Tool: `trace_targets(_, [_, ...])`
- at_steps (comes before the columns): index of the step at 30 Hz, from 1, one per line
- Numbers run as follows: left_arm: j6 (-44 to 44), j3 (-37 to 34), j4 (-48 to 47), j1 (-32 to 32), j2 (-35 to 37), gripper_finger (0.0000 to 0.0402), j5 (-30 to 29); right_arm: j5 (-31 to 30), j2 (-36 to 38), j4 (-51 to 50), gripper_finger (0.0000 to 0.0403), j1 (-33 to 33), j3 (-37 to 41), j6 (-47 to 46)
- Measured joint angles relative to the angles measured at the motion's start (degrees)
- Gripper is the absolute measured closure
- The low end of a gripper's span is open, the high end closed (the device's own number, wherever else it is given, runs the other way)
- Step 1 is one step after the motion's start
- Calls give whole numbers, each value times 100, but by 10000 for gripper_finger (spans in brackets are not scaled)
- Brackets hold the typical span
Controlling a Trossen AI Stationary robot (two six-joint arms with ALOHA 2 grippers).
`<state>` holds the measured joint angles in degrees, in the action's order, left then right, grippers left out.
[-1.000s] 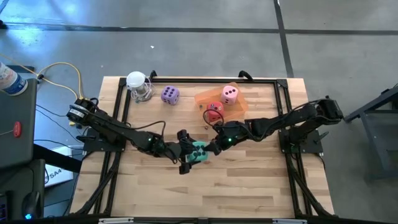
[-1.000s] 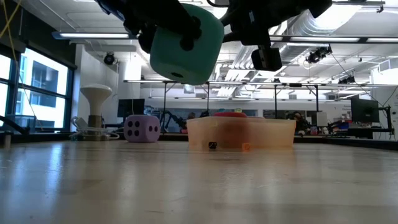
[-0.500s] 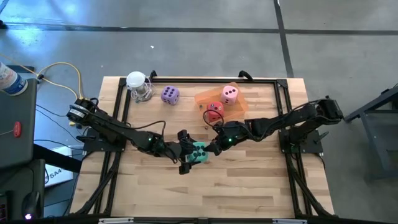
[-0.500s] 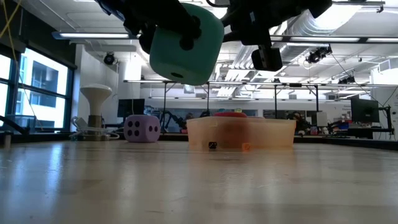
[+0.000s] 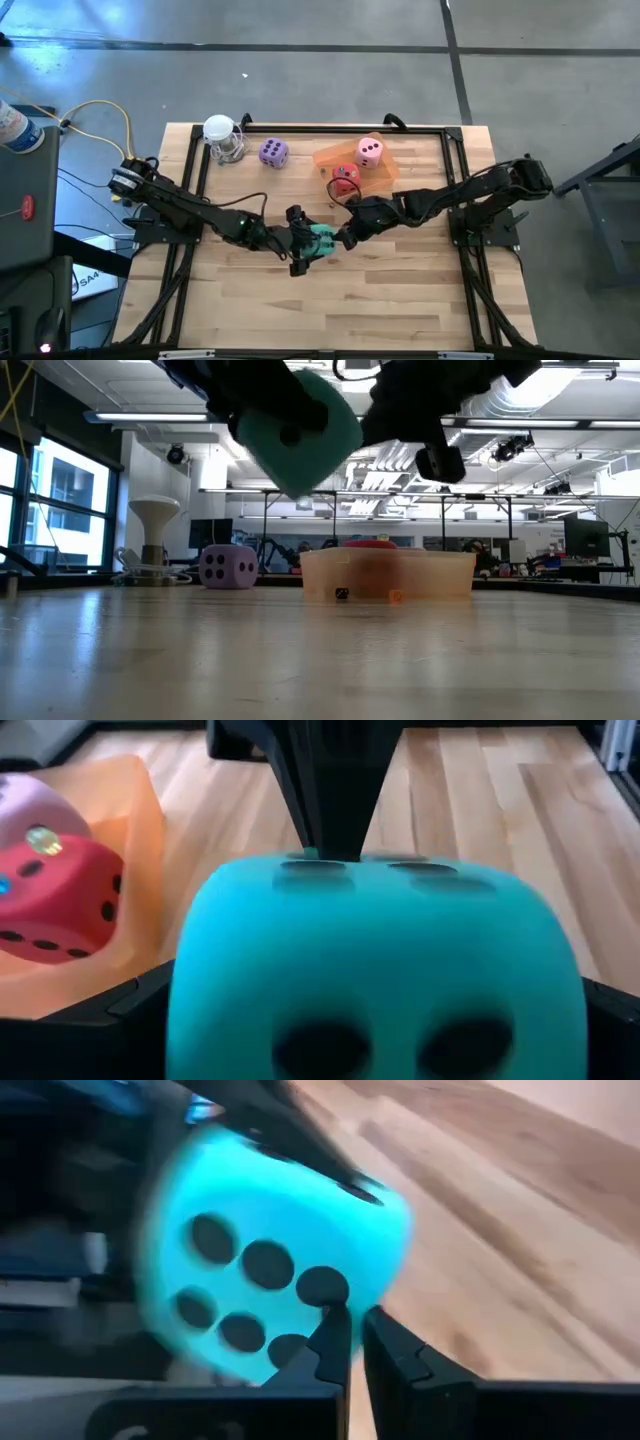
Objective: Pick & Place Dice
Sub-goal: Put the large light blue dice into the orange bin
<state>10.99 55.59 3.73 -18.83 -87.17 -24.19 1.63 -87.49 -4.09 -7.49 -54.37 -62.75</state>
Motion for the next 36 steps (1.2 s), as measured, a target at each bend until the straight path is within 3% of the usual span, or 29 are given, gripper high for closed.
trace_targets(11, [-47,25,89,1,77,6,-14,-442,51,-1053,402,1,48,39])
trace_targets(17, [-35,20,41,9,76,6,0,-947,351,-1040,401,2,34,42])
trace_targets(27, [109,11,66,51,71,6,-9,-2050,1546,-1360,401,-198,30,930])
trace_targets(36, [12,11,705,706,234,22,-352,-2414,2461,-1145,400,-675,33,1849])
